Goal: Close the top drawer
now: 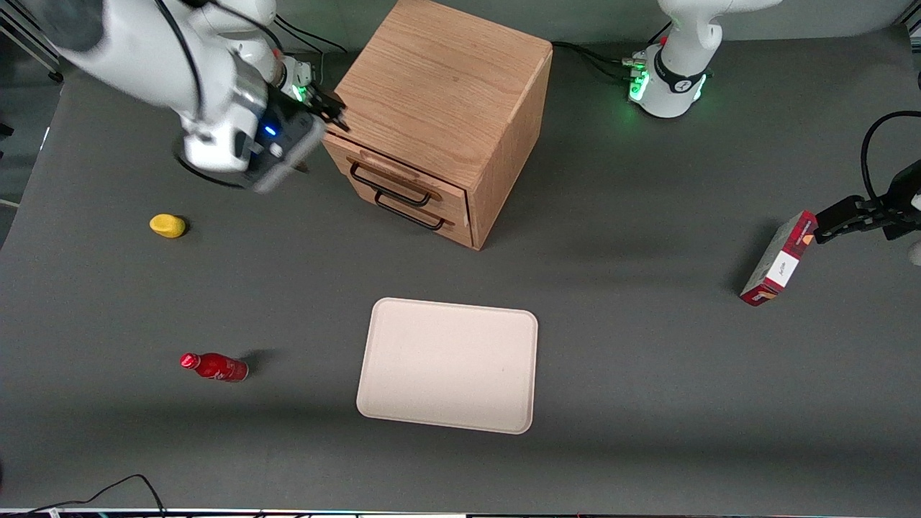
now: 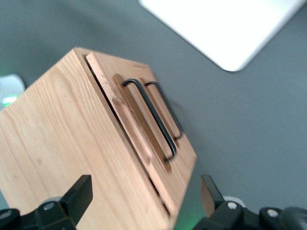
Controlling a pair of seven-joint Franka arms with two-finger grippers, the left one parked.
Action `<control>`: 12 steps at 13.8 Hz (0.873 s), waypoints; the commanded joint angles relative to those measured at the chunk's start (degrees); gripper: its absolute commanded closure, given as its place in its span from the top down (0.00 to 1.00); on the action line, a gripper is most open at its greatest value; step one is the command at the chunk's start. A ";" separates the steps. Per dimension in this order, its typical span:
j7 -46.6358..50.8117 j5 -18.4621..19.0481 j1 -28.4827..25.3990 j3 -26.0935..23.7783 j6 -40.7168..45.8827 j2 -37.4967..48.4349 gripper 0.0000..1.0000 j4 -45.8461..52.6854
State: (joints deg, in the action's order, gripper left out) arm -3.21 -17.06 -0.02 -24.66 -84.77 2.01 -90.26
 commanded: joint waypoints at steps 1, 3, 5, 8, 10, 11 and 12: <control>12.76 7.01 -0.06 0.92 8.45 4.03 1.00 8.50; 19.44 11.59 -0.06 3.99 12.78 7.55 1.00 9.40; 21.14 15.71 -0.15 9.52 14.37 10.20 1.00 8.43; 20.27 18.64 -0.15 18.30 12.71 10.73 1.00 4.93; 20.27 18.38 -0.15 21.57 6.33 13.00 1.00 -4.35; 20.27 18.29 -0.15 22.45 1.42 15.63 1.00 -10.58; 20.27 18.29 -0.15 22.64 -2.46 18.26 1.00 -15.86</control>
State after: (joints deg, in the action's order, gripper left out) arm 15.58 0.21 0.51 -2.32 -79.72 13.29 -93.23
